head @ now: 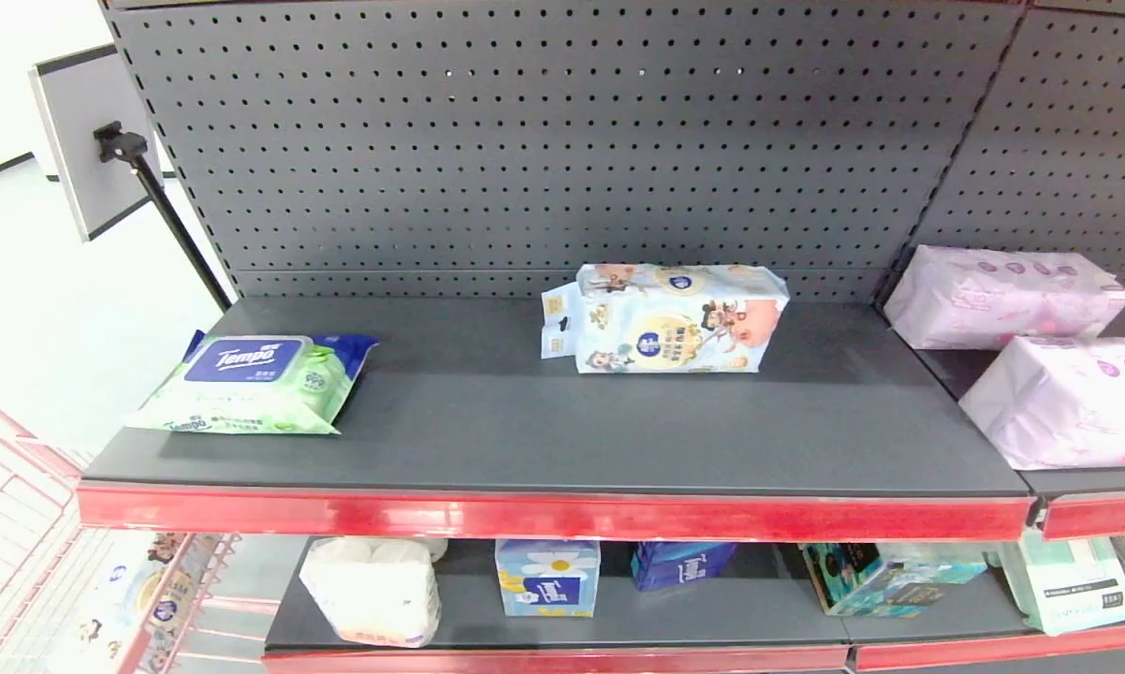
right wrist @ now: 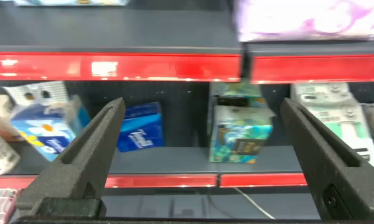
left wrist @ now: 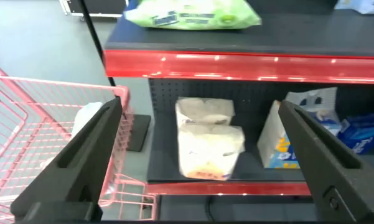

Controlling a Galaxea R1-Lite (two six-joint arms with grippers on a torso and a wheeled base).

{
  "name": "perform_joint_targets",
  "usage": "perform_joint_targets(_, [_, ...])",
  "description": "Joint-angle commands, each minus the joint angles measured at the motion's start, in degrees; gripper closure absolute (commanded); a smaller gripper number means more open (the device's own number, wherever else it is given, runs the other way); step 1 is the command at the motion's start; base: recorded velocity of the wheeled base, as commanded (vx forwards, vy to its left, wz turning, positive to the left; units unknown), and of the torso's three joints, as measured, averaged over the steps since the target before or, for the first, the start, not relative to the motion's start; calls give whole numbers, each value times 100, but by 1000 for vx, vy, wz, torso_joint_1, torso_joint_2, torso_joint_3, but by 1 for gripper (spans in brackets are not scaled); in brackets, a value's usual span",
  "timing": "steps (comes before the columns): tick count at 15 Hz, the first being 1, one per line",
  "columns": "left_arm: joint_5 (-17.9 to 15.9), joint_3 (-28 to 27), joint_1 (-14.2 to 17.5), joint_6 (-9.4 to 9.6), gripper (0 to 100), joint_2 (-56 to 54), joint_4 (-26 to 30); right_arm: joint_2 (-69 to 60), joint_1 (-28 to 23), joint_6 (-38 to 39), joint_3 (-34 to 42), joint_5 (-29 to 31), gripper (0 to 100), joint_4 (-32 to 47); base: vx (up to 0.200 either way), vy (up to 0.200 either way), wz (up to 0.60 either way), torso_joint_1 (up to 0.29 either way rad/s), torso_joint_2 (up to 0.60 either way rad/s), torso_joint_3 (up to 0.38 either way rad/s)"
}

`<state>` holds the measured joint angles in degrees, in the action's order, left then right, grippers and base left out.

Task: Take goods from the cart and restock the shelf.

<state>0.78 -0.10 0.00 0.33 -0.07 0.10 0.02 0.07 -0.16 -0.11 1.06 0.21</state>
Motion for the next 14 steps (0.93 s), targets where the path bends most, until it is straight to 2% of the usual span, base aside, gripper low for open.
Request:
perform_joint_targets(1, [1,1,0,2,0,7,-1,-2,1,-2,2,-1,0,-3,0,200,0,2,7,7])
perform_joint_targets(14, [1,1,0,2,0,7,-1,-2,1,7,2,-9,0,-3,0,200,0,2,1,2])
